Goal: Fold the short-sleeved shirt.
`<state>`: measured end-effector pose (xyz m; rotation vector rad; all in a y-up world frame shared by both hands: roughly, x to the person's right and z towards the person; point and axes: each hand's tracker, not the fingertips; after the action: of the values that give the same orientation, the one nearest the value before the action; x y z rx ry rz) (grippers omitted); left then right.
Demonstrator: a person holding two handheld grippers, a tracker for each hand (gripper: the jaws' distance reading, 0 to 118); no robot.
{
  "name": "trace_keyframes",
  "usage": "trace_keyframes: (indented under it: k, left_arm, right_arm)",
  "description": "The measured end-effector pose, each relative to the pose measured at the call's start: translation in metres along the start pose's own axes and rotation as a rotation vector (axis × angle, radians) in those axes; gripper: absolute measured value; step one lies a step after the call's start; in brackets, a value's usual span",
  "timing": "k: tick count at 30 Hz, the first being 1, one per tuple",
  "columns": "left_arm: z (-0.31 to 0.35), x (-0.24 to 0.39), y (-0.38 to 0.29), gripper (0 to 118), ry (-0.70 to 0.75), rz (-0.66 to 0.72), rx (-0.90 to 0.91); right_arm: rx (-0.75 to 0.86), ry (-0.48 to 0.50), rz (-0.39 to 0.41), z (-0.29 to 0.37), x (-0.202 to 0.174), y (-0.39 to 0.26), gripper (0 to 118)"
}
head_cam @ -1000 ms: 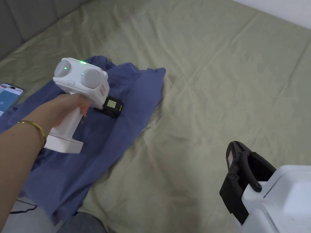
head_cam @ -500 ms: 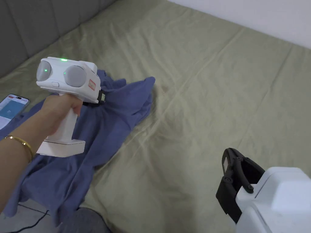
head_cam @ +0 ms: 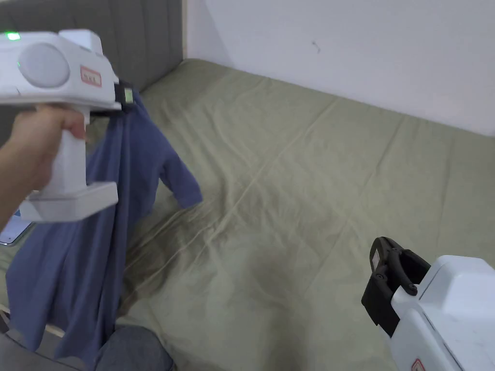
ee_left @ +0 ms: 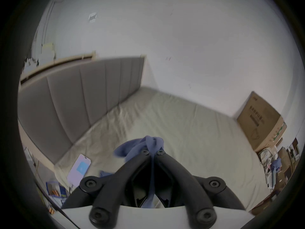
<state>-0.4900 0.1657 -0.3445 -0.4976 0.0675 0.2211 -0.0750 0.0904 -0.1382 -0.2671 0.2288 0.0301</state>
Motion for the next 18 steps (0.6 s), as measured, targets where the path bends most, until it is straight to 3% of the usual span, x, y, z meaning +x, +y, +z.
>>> trace_keyframes:
  k: [10,13,18]
  left_arm:
    - [0.15,0.14,0.144,0,-0.241,-0.155,0.335]
    - [0.134,0.169,0.184,0,-0.292,-0.165,0.379]
    - [0.12,0.229,0.197,0,-0.438,-0.134,0.34]
  right_arm:
    - [0.073,-0.129,-0.048,0.047,0.038,0.014,0]
    - [0.097,-0.173,-0.042,0.058,0.047,0.019,0]
    - [0.122,-0.241,-0.039,0.075,0.06,0.025,0]
